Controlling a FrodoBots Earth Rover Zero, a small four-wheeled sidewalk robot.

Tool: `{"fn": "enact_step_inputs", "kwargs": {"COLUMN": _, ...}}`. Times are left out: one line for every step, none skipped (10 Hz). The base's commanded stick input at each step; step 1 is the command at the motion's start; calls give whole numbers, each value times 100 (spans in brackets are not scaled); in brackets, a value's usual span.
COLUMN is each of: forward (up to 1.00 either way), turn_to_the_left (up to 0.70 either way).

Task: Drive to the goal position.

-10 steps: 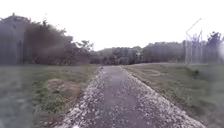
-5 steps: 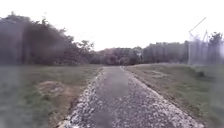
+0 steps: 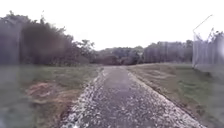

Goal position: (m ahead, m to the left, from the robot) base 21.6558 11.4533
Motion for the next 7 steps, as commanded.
{"fn": "enact_step_inputs", "kwargs": {"forward": 70, "turn_to_the_left": -1}}
{"fn": "enact_step_inputs", "kwargs": {"forward": 70, "turn_to_the_left": -1}}
{"fn": "enact_step_inputs", "kwargs": {"forward": 70, "turn_to_the_left": -1}}
{"fn": "enact_step_inputs", "kwargs": {"forward": 70, "turn_to_the_left": -1}}
{"fn": "enact_step_inputs", "kwargs": {"forward": 70, "turn_to_the_left": -1}}
{"fn": "enact_step_inputs", "kwargs": {"forward": 70, "turn_to_the_left": -1}}
{"fn": "enact_step_inputs", "kwargs": {"forward": 70, "turn_to_the_left": -1}}
